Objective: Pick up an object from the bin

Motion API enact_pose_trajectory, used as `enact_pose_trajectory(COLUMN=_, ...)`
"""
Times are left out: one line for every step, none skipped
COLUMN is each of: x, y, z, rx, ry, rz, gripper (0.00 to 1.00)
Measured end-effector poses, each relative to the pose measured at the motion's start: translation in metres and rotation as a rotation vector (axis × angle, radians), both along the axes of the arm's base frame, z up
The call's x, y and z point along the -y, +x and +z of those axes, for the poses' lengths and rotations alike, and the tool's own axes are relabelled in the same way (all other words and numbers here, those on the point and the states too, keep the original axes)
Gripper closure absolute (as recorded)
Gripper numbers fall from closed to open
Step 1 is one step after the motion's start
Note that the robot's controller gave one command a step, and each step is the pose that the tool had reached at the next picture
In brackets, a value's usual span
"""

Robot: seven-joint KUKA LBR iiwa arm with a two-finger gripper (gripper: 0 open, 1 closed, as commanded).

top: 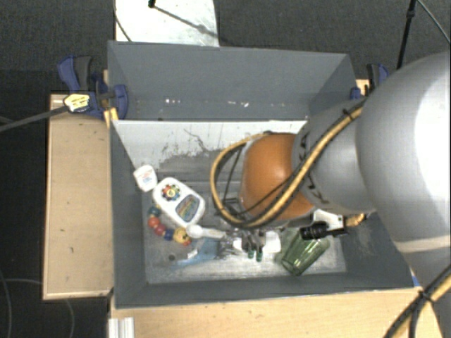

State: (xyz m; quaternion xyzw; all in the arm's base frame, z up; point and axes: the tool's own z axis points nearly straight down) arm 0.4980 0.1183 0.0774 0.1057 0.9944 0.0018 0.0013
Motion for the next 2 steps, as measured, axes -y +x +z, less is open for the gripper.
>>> enact_pose_trajectory(x=0.001, y=-0.002, z=0.014, rx=-0.009, ry=-0.004, rz=-0.001, gripper=1.00)
enact_pose_trajectory(x=0.001, y=-0.001, z=0.035, rx=-0.005, ry=-0.003, rz=-0.001, gripper=1.00)
